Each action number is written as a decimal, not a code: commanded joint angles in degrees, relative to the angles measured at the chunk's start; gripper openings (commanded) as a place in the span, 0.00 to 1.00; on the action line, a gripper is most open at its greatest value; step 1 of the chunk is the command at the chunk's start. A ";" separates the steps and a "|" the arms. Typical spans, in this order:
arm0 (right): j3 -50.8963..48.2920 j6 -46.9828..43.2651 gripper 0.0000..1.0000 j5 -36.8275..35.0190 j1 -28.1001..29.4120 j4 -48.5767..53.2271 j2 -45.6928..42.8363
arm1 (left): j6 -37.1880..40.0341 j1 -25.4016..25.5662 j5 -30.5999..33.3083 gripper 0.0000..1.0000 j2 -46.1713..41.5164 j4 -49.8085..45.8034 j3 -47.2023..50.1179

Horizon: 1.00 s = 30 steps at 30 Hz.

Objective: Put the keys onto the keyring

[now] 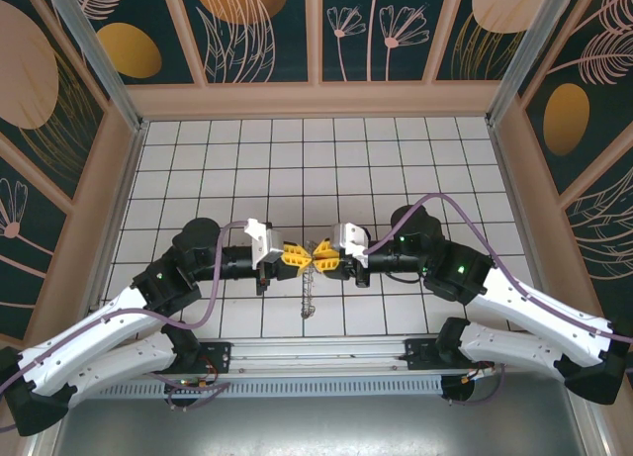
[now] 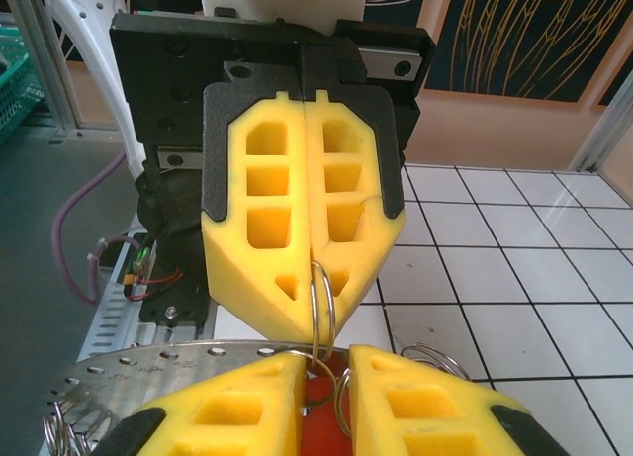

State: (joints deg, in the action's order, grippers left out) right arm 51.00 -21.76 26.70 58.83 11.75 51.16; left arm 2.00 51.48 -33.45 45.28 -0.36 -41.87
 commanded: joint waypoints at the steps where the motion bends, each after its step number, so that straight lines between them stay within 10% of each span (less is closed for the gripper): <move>1: -0.95 1.18 0.15 4.41 0.67 -6.73 1.14 | 1.57 0.45 -0.86 0.00 1.56 3.93 -2.29; 30: -2.56 0.67 0.18 1.81 -1.52 -3.68 -5.75 | 3.10 0.42 -0.14 0.00 0.75 1.50 -3.57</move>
State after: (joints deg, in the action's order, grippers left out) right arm 49.28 -20.47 27.99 57.45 10.39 47.35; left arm 4.27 51.68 -32.95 46.06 -2.31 -43.13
